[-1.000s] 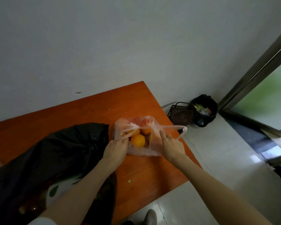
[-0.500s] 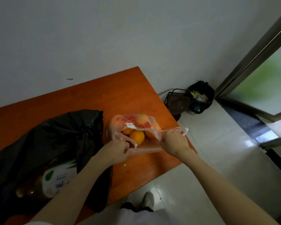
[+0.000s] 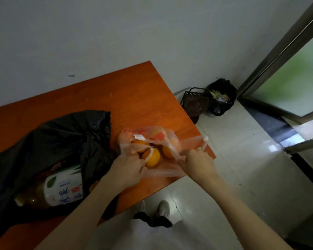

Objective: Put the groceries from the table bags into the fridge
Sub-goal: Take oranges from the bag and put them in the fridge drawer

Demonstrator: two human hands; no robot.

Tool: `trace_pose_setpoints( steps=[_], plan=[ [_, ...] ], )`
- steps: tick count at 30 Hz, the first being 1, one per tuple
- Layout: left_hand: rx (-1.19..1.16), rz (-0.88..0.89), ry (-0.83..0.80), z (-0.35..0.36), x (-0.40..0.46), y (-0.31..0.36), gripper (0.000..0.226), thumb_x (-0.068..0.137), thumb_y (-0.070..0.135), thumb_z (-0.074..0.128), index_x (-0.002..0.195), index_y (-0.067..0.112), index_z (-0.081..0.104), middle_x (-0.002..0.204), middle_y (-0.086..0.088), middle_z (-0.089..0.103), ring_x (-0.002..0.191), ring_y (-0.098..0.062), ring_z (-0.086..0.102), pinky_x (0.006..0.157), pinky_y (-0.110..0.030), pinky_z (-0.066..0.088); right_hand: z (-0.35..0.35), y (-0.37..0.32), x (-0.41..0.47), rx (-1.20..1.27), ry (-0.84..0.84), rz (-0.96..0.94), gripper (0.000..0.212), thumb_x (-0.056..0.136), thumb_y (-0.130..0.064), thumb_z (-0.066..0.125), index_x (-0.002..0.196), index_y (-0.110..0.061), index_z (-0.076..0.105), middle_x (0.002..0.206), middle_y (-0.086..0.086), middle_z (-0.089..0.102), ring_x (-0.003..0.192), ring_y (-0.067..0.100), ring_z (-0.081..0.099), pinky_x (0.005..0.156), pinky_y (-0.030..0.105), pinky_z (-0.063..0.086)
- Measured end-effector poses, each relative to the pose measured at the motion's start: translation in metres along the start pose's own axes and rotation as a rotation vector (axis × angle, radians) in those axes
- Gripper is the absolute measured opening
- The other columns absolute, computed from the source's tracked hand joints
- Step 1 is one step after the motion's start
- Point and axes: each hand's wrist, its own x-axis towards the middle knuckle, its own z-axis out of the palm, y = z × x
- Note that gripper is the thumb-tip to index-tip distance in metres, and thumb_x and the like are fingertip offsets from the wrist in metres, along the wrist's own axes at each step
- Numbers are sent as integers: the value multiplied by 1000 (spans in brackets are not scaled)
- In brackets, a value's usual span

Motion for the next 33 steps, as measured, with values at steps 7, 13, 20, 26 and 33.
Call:
trace_pose_setpoints(
  steps=[7, 13, 20, 26, 33],
  plan=[
    [-17, 192, 737, 1, 4, 23, 30, 85, 20, 39, 90, 15, 68, 94, -2, 65, 97, -25, 59, 86, -37, 38, -8, -18, -1, 277, 375, -429, 21, 87, -12, 55, 103, -11, 69, 107, 8, 64, 91, 22, 62, 72, 32, 55],
    [48, 39, 369, 31, 24, -8, 38, 73, 25, 70, 110, 19, 64, 116, -7, 61, 125, -31, 47, 107, -59, 28, 10, -21, 20, 161, 17, -266, 29, 93, -16, 45, 121, -11, 52, 118, 8, 55, 103, 24, 58, 80, 33, 49],
    [28, -278, 68, 44, 23, -42, 102, 82, 51, 60, 148, 22, -13, 156, -6, -19, 143, -31, -15, 117, -48, 5, 25, 17, 47, 442, -196, -187, 74, 81, -43, 65, 141, -28, 25, 144, 2, 32, 134, 21, 29, 114, 31, 25],
    [-112, -259, -53, 34, 44, -58, 109, 82, 42, 65, 146, 19, -20, 154, 1, -25, 143, -26, -16, 116, -45, 7, 6, 40, 88, 1135, -460, 59, 39, 90, -50, 47, 114, -22, 61, 119, 3, 60, 113, 24, 56, 86, 36, 52],
    [-321, -228, -48, 22, 50, -61, 99, 85, 36, 63, 148, 24, -13, 156, 6, -18, 144, -25, -13, 116, -50, 5, -18, 45, 94, 1137, -699, 118, 51, 96, -45, 37, 141, -21, 36, 146, 2, 38, 131, 20, 39, 99, 33, 42]
  ],
)
